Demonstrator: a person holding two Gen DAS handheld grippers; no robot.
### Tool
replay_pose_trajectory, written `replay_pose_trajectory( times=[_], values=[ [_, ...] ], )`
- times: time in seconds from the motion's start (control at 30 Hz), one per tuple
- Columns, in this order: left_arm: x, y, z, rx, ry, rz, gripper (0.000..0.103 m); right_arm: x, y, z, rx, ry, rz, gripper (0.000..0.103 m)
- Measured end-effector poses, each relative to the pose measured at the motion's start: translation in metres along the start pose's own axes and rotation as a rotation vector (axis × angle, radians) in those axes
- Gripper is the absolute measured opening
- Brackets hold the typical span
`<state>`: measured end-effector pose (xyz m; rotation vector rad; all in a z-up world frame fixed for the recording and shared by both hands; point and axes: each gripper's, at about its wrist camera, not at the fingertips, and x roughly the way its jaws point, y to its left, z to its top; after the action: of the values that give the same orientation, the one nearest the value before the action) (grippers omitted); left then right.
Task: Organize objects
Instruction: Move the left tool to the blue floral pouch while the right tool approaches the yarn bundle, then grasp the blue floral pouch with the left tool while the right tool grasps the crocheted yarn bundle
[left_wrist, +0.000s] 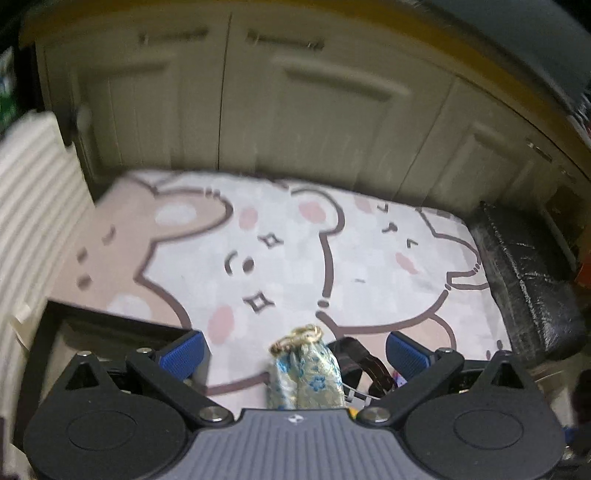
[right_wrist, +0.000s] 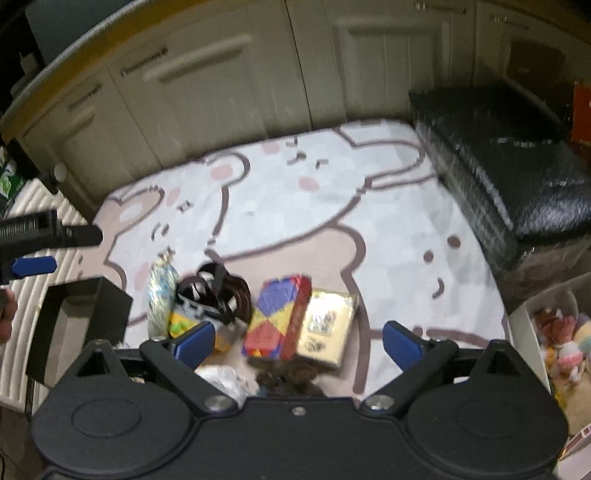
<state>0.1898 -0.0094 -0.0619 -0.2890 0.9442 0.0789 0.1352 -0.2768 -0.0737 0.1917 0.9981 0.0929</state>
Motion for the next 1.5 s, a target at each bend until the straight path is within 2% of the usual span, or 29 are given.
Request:
replay_pose_trajectory(
  times=[0.13, 0.27, 0.4, 0.57, 0.7, 0.83, 0.97, 1.03, 1.1, 1.17, 1.27, 1.33, 1.4, 1.47, 1.5],
  values=[
    [0.024, 0.010, -0.002, -0.058, 0.073, -0.063, 0.102, 0.013, -0.007, -0.010, -0.011, 0.063, 0.017, 0.098],
    [0.044, 0.010, -0.007, -0.058, 0.132, -0.098, 0.101, 0.026, -0.012, -0.017, -0.032, 0.117, 0.024, 0.098],
    [0.058, 0.005, -0.014, -0.026, 0.161, -0.094, 0.094, 0.034, -0.018, -0.021, -0.013, 0.151, 0.044, 0.098],
    [0.079, 0.007, -0.023, -0.002, 0.207, -0.056, 0.092, 0.044, -0.021, -0.025, -0.004, 0.189, 0.076, 0.098],
    [0.089, 0.010, -0.026, -0.010, 0.234, -0.068, 0.090, 0.051, -0.023, -0.029, -0.004, 0.216, 0.103, 0.099],
    [0.099, 0.008, -0.030, 0.017, 0.259, -0.076, 0.085, 0.057, -0.025, -0.031, 0.001, 0.247, 0.103, 0.100],
    [0.102, 0.011, -0.029, -0.009, 0.259, -0.105, 0.079, 0.063, -0.022, -0.035, -0.028, 0.287, 0.097, 0.099],
    [0.103, 0.014, -0.029, -0.033, 0.262, -0.129, 0.071, 0.065, -0.022, -0.036, -0.034, 0.303, 0.100, 0.097],
    [0.103, 0.016, -0.029, -0.049, 0.268, -0.148, 0.063, 0.067, -0.022, -0.036, -0.027, 0.322, 0.107, 0.091],
    [0.102, 0.015, -0.029, -0.054, 0.275, -0.159, 0.057, 0.068, -0.023, -0.035, -0.013, 0.340, 0.126, 0.075],
    [0.100, 0.014, -0.027, -0.058, 0.279, -0.163, 0.051, 0.069, -0.021, -0.034, 0.012, 0.360, 0.173, 0.055],
    [0.098, 0.015, -0.027, -0.058, 0.283, -0.167, 0.047, 0.066, -0.019, -0.032, 0.010, 0.357, 0.179, 0.047],
    [0.095, 0.015, -0.027, -0.053, 0.282, -0.164, 0.043, 0.065, -0.019, -0.031, 0.020, 0.362, 0.176, 0.043],
    [0.092, 0.015, -0.028, -0.037, 0.277, -0.158, 0.041, 0.062, -0.019, -0.029, 0.025, 0.357, 0.171, 0.030],
    [0.090, 0.015, -0.028, -0.033, 0.276, -0.156, 0.040, 0.062, -0.018, -0.027, 0.031, 0.354, 0.172, 0.028]
  ],
)
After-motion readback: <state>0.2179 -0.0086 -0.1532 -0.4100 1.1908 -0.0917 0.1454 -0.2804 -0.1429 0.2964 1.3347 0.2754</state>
